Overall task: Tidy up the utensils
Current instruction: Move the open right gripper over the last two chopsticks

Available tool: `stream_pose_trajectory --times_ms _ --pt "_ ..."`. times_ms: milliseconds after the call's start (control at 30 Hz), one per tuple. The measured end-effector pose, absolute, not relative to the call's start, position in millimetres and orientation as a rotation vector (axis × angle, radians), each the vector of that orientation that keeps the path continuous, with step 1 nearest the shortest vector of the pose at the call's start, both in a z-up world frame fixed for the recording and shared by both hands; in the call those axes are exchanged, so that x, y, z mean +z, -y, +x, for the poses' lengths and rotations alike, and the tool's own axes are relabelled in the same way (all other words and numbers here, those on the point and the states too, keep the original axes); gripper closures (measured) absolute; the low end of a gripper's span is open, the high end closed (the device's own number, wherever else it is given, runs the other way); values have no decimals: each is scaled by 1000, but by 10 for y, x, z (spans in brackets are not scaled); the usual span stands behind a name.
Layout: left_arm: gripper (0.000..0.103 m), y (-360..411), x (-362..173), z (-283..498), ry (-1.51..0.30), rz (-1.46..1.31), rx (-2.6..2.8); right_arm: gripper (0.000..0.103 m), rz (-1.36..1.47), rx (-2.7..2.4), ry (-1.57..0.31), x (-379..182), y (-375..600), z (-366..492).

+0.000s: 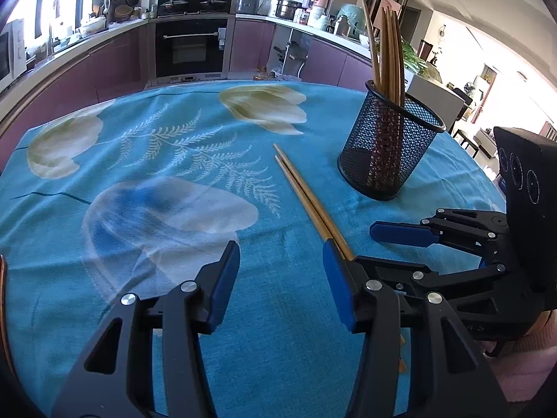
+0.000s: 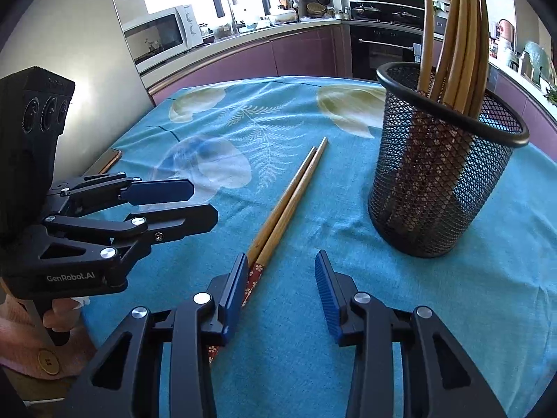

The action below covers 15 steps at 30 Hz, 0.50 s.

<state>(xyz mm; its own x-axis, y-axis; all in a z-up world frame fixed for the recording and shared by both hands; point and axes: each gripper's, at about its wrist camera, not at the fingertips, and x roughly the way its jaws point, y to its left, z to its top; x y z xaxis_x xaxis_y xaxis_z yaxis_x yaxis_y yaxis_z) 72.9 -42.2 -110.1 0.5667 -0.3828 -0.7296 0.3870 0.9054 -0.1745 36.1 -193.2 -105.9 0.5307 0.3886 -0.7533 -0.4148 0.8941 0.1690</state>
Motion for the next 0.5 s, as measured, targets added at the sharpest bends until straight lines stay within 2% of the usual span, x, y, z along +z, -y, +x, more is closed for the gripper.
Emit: stream_pose_trajectory --times_ms 133,500 --pt "54 465 -1114 732 -861 18 -464 68 -13 471 -901 -1056 2009 354" --pt "55 726 -1200 856 -904 67 -503 69 7 470 -907 -1057 2076 348"
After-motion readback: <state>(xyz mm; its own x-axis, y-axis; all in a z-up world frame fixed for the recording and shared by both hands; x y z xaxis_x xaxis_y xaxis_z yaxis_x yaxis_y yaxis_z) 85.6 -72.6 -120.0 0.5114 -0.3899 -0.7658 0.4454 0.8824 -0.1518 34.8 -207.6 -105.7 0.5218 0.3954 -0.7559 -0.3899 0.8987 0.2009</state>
